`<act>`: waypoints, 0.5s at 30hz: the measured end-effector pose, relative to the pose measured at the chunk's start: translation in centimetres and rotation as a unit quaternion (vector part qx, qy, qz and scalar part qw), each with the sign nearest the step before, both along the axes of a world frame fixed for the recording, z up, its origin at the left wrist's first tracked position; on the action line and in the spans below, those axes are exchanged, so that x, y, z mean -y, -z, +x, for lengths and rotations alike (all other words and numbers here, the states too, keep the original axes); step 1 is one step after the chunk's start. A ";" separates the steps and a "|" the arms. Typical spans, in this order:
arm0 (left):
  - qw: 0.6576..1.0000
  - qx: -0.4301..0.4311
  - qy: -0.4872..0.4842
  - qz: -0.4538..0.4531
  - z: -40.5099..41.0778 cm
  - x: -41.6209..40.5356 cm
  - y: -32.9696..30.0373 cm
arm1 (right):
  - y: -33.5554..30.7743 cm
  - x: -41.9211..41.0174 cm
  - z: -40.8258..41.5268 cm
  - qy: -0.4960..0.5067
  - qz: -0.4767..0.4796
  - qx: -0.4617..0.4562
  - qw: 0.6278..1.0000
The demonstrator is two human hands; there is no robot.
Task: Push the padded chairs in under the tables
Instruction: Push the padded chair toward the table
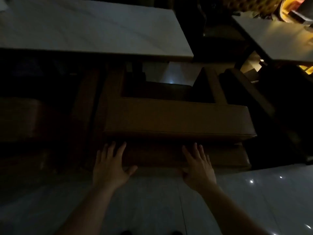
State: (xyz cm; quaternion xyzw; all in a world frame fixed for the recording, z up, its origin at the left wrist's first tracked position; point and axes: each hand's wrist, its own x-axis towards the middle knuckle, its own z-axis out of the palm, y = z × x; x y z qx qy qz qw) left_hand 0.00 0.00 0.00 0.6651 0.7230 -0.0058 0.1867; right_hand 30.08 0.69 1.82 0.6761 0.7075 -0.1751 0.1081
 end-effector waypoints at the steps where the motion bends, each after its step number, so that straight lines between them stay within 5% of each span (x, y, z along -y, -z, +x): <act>1: 1.000 -0.006 0.005 -0.001 0.5 -0.3 0.3 | 0.5 -0.3 0.6 -0.004 -0.001 0.002 1.000; 15: 0.990 -0.057 -0.100 0.079 7.1 -0.5 4.5 | 6.5 -1.4 6.7 -0.079 0.127 -0.044 0.988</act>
